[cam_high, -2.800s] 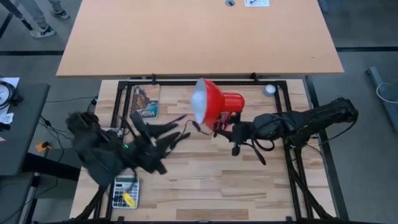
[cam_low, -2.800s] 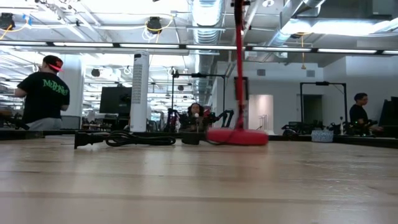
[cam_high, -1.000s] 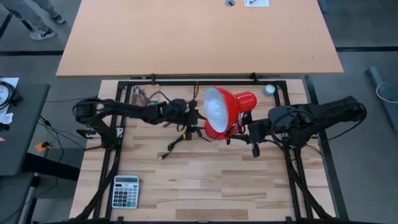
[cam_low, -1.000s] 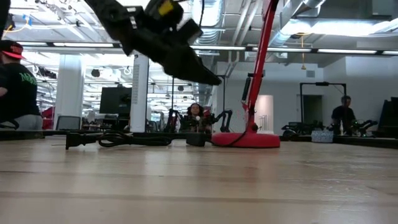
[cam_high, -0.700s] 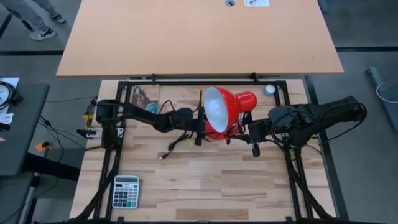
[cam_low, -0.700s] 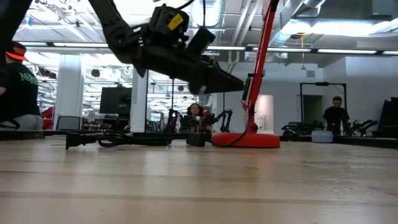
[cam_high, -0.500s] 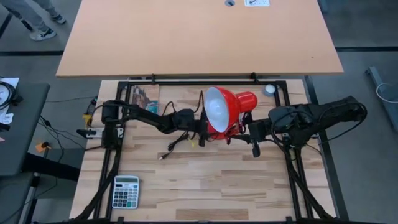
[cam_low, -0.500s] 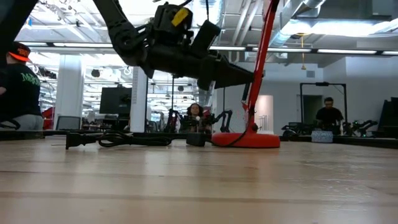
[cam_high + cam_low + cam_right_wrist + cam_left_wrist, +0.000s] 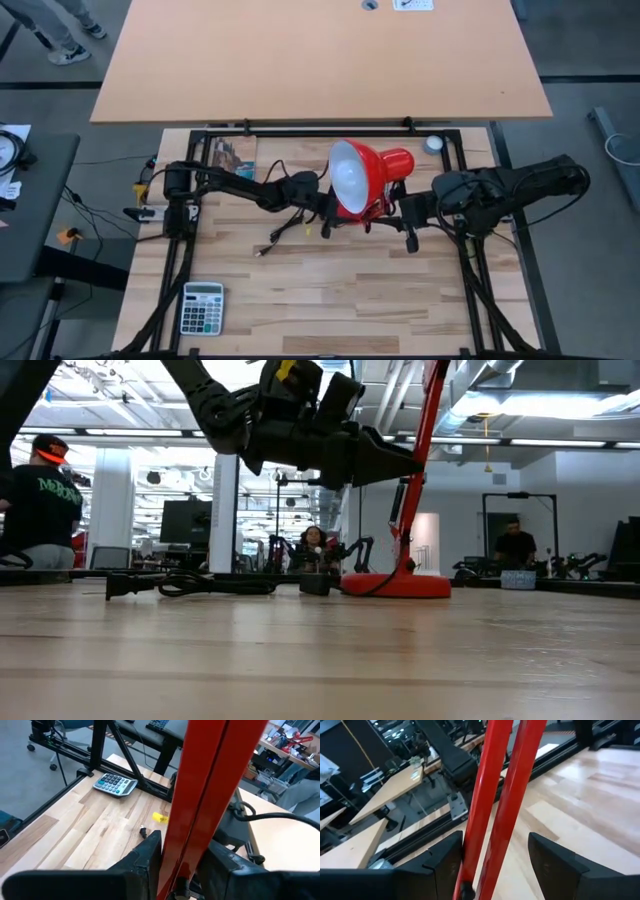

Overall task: Screw lightbulb
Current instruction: Remove the lightbulb from the lamp

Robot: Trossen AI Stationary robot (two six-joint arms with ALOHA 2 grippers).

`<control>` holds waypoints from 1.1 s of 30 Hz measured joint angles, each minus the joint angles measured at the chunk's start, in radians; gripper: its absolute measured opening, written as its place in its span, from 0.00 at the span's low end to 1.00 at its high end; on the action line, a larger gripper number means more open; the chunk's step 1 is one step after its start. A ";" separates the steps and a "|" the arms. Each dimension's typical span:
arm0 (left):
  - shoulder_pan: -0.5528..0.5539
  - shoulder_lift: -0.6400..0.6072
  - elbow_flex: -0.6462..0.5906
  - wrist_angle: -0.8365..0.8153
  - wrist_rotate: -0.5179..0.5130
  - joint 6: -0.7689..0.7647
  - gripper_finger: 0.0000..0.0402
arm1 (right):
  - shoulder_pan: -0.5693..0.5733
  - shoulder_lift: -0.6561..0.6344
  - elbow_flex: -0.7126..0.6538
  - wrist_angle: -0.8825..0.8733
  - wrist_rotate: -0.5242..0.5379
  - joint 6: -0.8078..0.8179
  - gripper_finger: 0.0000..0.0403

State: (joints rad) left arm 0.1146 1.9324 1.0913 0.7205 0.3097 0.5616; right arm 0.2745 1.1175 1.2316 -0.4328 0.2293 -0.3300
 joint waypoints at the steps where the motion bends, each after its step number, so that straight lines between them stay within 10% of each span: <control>1: 0.000 0.000 0.006 -0.001 0.004 -0.011 0.54 | 0.000 0.000 0.000 0.000 0.000 0.000 0.28; 26: -0.033 -0.001 0.037 -0.029 -0.105 -0.052 0.27 | 0.000 0.000 0.000 -0.008 0.065 0.047 0.28; 33: -0.039 -0.001 0.037 -0.022 -0.153 -0.073 0.27 | 0.001 0.000 0.000 -0.002 0.160 0.094 0.41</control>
State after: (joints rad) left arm 0.0757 1.9312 1.1282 0.6981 0.1563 0.4881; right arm 0.2752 1.1172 1.2316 -0.4343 0.3893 -0.2363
